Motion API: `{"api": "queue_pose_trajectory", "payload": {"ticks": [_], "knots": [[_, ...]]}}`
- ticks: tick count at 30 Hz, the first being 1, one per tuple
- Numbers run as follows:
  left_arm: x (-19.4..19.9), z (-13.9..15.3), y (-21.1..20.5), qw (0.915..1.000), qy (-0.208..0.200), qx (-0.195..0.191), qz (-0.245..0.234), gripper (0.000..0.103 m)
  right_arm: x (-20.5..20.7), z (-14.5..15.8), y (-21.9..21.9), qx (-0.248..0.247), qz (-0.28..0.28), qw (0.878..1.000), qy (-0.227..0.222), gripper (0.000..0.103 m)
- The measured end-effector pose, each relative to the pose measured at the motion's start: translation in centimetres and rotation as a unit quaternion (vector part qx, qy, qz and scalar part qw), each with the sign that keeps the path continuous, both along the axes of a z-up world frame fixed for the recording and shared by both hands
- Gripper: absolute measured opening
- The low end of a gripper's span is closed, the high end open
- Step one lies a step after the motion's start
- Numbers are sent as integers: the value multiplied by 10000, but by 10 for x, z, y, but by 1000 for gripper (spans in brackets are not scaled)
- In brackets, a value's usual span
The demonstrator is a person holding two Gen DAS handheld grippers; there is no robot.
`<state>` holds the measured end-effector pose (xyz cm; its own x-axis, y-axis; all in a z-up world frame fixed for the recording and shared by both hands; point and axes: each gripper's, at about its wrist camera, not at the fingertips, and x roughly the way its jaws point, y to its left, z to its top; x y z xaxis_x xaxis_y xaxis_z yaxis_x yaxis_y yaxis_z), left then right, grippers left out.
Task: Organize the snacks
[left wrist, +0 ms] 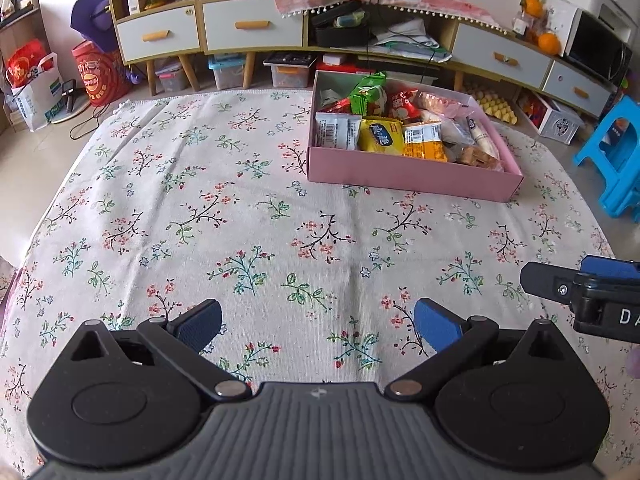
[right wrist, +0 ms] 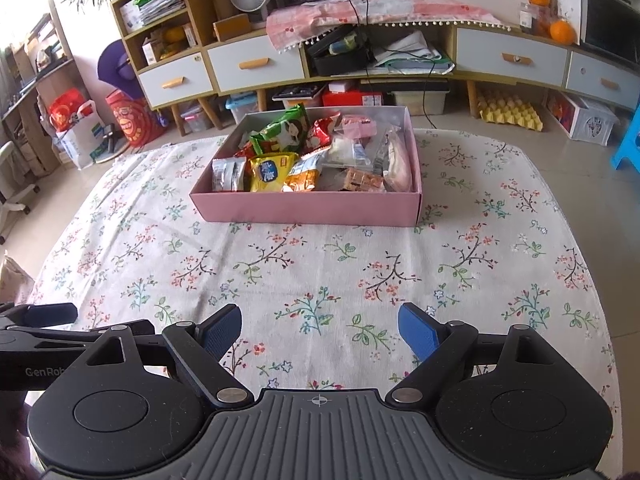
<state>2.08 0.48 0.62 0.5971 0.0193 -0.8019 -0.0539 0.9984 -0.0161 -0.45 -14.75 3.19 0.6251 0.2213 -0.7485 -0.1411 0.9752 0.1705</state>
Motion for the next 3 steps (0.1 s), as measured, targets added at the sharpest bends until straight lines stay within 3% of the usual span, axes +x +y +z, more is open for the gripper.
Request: {"api": "queue_pose_trajectory", "payload": {"ticks": [3], "knots": [[0,0,-1,10000,-18,43,14,103,0,0,0,-4,-18,10000,5,88]]}}
